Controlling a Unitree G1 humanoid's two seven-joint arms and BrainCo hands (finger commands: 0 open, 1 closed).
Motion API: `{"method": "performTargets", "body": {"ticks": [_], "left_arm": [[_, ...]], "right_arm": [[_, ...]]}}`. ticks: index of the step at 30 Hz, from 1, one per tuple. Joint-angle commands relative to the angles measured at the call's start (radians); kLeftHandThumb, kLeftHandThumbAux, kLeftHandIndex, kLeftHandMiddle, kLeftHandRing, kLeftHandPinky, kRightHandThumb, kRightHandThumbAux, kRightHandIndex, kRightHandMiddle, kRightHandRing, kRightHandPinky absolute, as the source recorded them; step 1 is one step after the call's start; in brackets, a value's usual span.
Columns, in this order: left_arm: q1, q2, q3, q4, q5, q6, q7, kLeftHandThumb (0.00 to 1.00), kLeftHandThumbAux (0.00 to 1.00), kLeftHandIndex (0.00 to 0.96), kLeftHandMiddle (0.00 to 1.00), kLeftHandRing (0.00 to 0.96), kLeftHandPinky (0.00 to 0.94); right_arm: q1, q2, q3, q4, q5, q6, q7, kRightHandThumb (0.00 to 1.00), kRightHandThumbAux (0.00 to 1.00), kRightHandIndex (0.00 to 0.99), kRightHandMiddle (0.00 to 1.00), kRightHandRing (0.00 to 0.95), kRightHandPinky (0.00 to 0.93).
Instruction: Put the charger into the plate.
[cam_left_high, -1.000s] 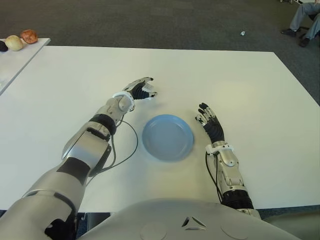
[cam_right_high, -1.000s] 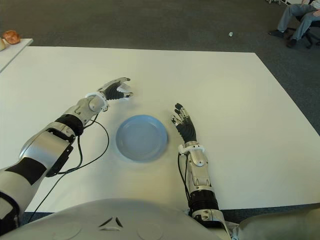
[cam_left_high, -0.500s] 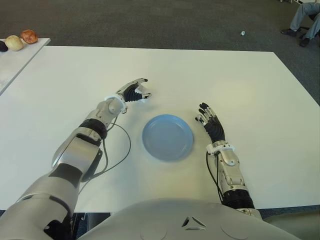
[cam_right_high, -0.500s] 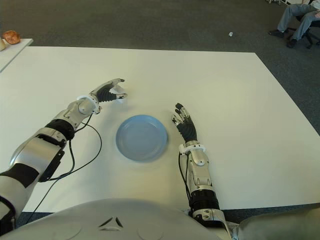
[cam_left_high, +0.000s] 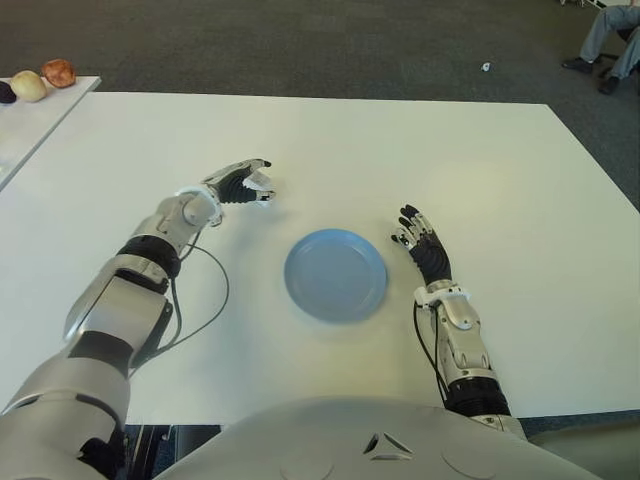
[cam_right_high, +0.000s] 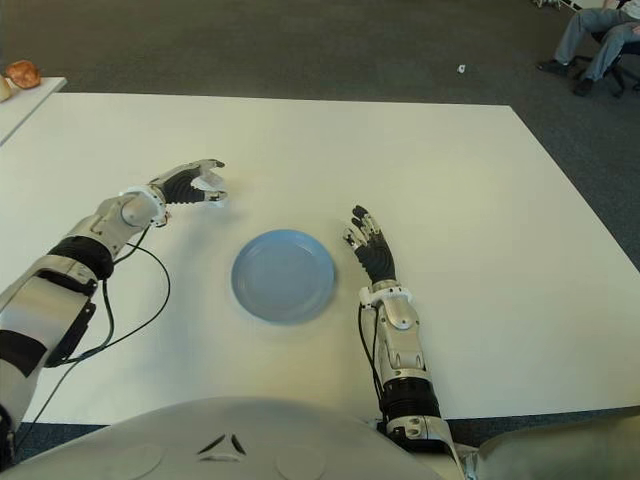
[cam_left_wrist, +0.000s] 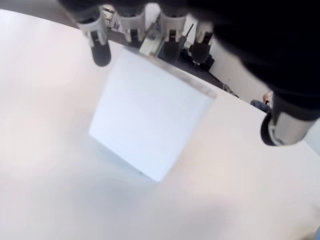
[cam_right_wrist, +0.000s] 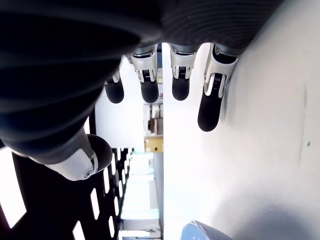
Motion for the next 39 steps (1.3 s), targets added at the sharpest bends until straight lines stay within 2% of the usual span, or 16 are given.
{"method": "performTargets", "body": {"ticks": [1, 9, 16, 24, 34, 39], "left_arm": [[0.111, 0.048, -0.041, -0.053, 0.040, 0.001, -0.100, 0.000, 0.452, 0.000, 0.000, 0.000, 0.000], [0.159, 0.117, -0.053, -0.195, 0.052, -0.053, -0.115, 0.000, 0.472, 0.000, 0.000, 0.000, 0.000], [0.184, 0.163, -0.052, -0.303, 0.067, -0.071, -0.143, 0.000, 0.481, 0.000, 0.000, 0.000, 0.000], [0.196, 0.176, -0.040, -0.361, 0.077, -0.063, -0.170, 0.000, 0.482, 0.000, 0.000, 0.000, 0.000], [0.233, 0.193, -0.011, -0.460, 0.055, -0.092, -0.194, 0.000, 0.483, 0.000, 0.000, 0.000, 0.000], [0.264, 0.214, 0.012, -0.532, 0.024, -0.093, -0.245, 0.000, 0.499, 0.000, 0.000, 0.000, 0.000]], "right_arm": [[0.007, 0.000, -0.003, 0.013, 0.007, 0.037, 0.003, 0.000, 0.615, 0.000, 0.000, 0.000, 0.000], [0.002, 0.000, -0.008, 0.019, 0.010, 0.034, 0.009, 0.000, 0.609, 0.000, 0.000, 0.000, 0.000], [0.001, -0.002, -0.013, 0.022, 0.013, 0.032, 0.015, 0.000, 0.606, 0.000, 0.000, 0.000, 0.000], [-0.003, 0.000, -0.016, 0.024, 0.014, 0.033, 0.021, 0.000, 0.605, 0.000, 0.000, 0.000, 0.000], [-0.003, 0.001, -0.016, 0.014, 0.010, 0.048, 0.018, 0.000, 0.606, 0.000, 0.000, 0.000, 0.000], [-0.005, 0.002, -0.017, 0.011, 0.009, 0.054, 0.014, 0.000, 0.606, 0.000, 0.000, 0.000, 0.000]]}}
